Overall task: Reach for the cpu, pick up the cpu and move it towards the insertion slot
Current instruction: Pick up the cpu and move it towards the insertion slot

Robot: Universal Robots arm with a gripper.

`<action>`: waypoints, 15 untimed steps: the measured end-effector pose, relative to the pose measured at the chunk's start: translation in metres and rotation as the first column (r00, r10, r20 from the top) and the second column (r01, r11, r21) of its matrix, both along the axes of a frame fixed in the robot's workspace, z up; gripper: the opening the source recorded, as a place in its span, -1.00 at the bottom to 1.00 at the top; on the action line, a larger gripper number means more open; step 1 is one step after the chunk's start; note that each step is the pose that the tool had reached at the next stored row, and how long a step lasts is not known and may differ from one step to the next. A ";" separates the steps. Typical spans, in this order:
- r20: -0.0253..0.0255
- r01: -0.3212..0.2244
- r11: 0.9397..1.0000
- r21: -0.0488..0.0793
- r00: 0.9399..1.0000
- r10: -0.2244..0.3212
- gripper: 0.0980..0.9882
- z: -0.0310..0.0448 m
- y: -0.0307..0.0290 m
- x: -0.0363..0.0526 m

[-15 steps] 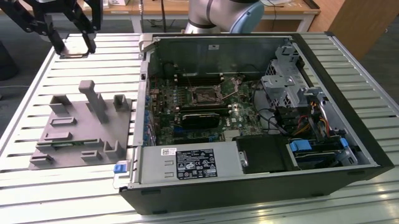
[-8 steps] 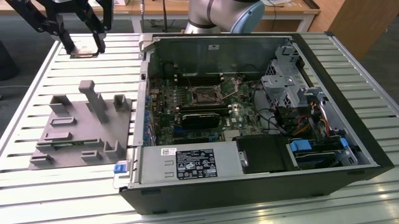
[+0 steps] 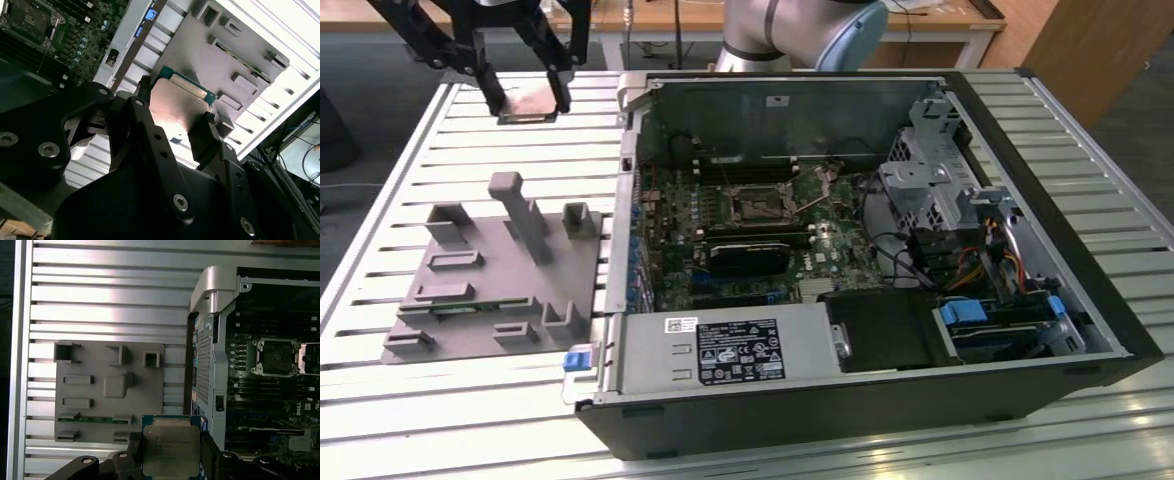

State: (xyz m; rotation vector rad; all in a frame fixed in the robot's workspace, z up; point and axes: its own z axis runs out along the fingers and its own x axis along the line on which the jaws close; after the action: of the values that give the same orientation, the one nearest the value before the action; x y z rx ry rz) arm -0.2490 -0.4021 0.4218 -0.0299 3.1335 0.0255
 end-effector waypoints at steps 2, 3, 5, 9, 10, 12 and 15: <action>0.000 0.000 1.000 0.000 1.000 0.000 0.00 0.0000 0.0000 0.0062; 0.000 0.000 1.000 0.000 1.000 0.000 0.00 0.0000 0.0000 0.0090; 0.000 0.000 1.000 0.000 1.000 0.000 0.00 0.0000 0.0000 0.0134; 0.000 0.000 1.000 0.000 1.000 0.000 0.00 0.0000 0.0000 0.0204; 0.000 0.000 1.000 0.000 1.000 0.000 0.00 0.0000 0.0000 0.0223; 0.000 0.000 1.000 0.000 1.000 0.000 0.00 0.0000 0.0000 0.0261; 0.000 0.000 1.000 0.000 1.000 0.000 0.00 0.0000 0.0000 0.0321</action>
State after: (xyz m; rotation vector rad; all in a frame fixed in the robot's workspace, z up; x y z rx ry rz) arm -0.2169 -0.4021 0.4218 -0.0297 3.1335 0.0256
